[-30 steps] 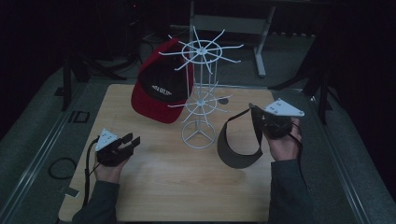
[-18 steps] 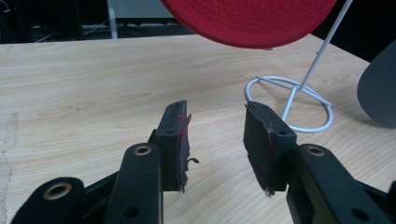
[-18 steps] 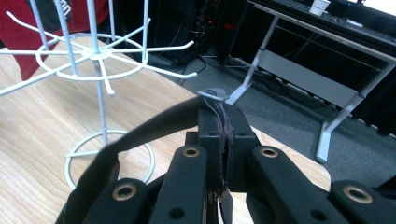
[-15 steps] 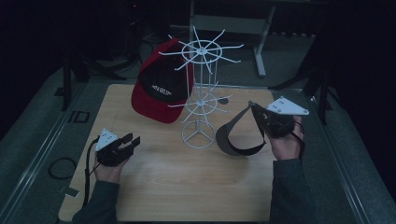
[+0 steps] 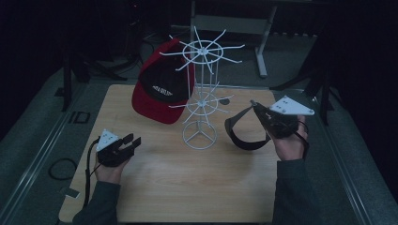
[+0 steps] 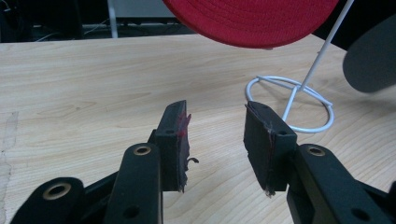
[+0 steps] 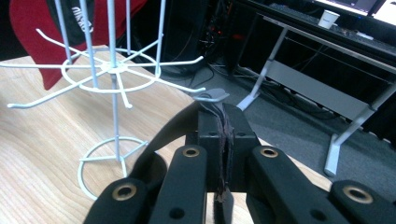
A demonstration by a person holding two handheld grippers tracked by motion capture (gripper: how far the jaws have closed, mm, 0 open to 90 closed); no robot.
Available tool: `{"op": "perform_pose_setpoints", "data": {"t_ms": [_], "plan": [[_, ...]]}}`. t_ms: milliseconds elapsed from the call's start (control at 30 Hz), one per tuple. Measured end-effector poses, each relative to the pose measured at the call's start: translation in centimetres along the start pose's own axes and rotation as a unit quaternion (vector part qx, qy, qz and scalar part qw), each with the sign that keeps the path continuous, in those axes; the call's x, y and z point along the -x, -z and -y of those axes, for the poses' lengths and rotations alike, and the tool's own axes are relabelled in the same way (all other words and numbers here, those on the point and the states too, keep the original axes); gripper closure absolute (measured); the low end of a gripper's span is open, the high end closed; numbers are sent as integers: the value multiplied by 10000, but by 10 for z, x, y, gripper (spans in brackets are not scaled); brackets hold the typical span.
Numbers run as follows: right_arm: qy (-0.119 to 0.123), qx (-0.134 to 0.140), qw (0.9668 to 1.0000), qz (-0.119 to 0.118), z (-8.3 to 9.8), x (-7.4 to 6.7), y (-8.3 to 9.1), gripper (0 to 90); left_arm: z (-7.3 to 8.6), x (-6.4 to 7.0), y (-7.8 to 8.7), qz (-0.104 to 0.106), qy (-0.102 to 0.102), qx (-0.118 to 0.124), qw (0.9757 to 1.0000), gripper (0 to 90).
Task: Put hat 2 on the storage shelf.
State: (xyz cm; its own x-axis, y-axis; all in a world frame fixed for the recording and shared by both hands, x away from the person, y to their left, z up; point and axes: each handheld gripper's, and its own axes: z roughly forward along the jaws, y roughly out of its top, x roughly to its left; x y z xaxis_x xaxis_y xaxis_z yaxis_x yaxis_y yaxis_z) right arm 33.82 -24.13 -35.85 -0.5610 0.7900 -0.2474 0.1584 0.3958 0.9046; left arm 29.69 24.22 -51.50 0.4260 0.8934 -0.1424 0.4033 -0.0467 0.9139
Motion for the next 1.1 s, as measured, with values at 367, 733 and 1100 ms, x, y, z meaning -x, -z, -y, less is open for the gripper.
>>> {"op": "perform_pose_setpoints", "data": {"t_ms": [367,733,1100], "plan": [[76,130,9995,-281,-5,-6,8,877,0,0,0,6,-6,3,10000,604],[220,215,9989,-354,-17,-7,10,876,0,0,0,-8,2,14,10000,606],[293,362,9979,-447,-27,-10,18,876,-1,0,0,-5,-10,13,10000,605]]}}
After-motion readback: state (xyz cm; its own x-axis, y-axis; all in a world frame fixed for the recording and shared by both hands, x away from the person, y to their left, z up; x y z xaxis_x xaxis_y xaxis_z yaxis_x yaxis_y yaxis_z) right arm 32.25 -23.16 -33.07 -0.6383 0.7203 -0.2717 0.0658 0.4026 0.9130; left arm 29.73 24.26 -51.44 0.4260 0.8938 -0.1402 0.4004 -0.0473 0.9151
